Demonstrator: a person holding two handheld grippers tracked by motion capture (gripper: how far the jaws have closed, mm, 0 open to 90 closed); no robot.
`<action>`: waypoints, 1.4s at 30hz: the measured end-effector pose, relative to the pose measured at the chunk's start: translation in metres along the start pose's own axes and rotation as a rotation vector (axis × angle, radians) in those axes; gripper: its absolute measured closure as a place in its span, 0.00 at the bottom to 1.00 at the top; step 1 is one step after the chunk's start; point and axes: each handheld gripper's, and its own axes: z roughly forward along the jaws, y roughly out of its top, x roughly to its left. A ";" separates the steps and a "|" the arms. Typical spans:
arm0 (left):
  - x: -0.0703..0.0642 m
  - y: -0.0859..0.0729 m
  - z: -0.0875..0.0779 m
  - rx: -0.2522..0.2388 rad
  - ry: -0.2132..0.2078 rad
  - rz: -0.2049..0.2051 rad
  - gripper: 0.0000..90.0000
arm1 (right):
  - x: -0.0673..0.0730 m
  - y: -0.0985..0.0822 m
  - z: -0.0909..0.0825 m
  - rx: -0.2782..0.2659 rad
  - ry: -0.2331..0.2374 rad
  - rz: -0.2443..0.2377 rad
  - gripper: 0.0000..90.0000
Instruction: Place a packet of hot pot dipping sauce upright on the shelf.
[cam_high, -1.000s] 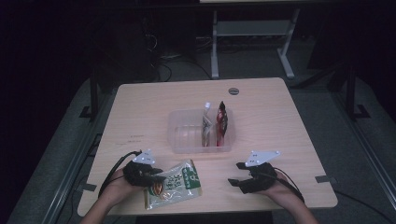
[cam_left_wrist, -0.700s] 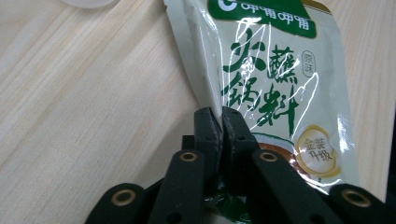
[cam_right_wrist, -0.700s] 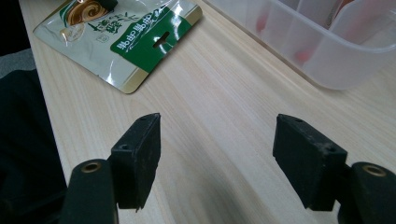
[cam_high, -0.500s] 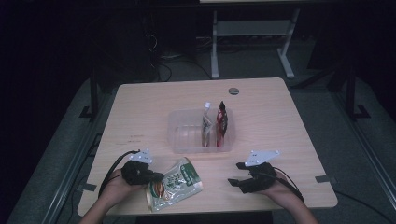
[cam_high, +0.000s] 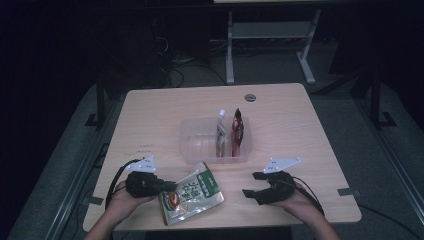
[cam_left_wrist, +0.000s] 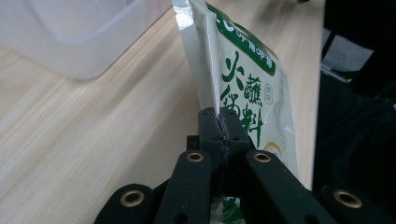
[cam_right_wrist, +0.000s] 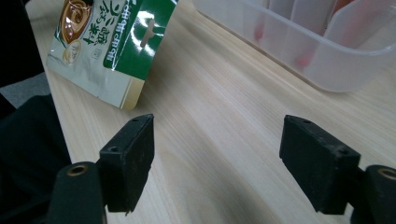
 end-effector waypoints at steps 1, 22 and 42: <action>-0.001 0.001 -0.001 -0.010 -0.005 0.002 1.00 | 0.000 0.000 0.000 0.000 0.005 0.001 0.28; -0.017 0.026 0.003 -0.075 -0.038 0.066 1.00 | 0.015 0.038 0.013 -0.074 0.198 -0.029 0.26; -0.024 0.030 0.000 -0.113 -0.054 0.100 1.00 | 0.024 0.060 0.045 -0.053 0.366 -0.053 0.62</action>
